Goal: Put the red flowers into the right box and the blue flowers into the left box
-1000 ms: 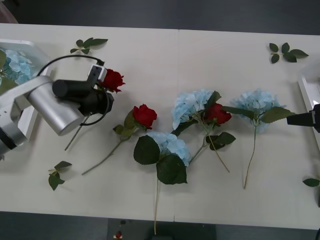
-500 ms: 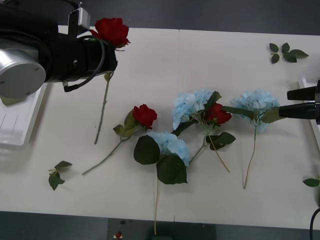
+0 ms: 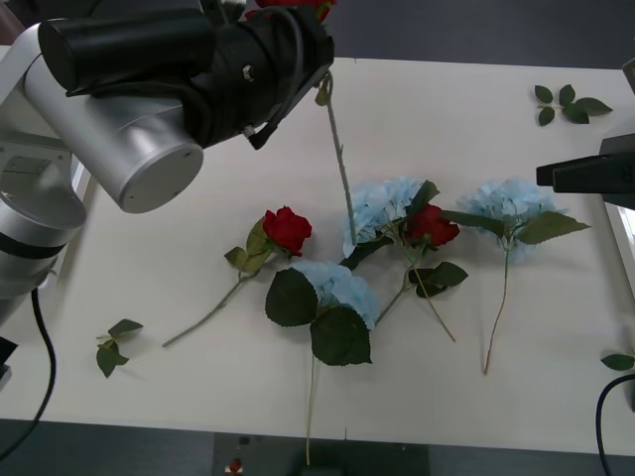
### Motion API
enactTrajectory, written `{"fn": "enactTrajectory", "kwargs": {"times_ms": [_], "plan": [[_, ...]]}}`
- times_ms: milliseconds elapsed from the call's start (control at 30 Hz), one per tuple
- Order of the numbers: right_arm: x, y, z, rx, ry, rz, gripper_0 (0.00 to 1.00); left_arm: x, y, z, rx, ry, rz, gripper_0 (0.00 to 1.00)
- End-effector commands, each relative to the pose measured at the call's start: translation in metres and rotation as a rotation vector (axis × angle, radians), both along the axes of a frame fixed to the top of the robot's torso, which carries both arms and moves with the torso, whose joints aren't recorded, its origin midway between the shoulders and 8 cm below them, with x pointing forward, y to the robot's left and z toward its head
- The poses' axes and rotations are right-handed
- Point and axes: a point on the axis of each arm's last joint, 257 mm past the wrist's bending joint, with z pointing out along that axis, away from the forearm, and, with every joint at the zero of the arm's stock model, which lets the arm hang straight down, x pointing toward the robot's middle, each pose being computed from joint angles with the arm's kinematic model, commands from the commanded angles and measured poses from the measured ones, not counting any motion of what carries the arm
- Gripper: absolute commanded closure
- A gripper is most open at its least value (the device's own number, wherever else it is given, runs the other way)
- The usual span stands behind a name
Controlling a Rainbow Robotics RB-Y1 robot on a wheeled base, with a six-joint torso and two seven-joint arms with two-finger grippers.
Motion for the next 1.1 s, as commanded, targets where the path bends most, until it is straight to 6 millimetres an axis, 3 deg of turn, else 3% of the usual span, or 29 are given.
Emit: {"fn": "enactTrajectory", "kwargs": {"times_ms": [33,200,400,900,967,1033,1100], "plan": [[0.008,0.019,0.018,0.019,0.014,0.0,0.0,-0.021,-0.05,0.046,-0.132,-0.039,-0.044,1.0],[0.021,0.041,0.022,0.024,0.033,-0.004,0.0,-0.031,-0.073,0.061,-0.21,-0.036,-0.053,1.0],[0.035,0.064,0.021,0.018,0.03,-0.014,0.0,-0.039,-0.089,0.066,-0.257,-0.028,-0.061,1.0],[0.044,0.108,0.027,0.055,0.044,0.006,0.0,-0.038,-0.089,0.069,-0.296,-0.017,-0.045,1.0],[0.045,0.113,0.027,0.066,0.047,0.01,0.17,-0.038,-0.089,0.071,-0.298,-0.022,-0.042,1.0],[0.045,0.117,0.028,0.076,0.052,0.012,0.59,-0.037,-0.088,0.07,-0.298,-0.021,-0.039,1.0],[0.045,0.12,0.029,0.085,0.057,0.012,0.86,-0.036,-0.087,0.071,-0.298,-0.024,-0.034,1.0]]}}
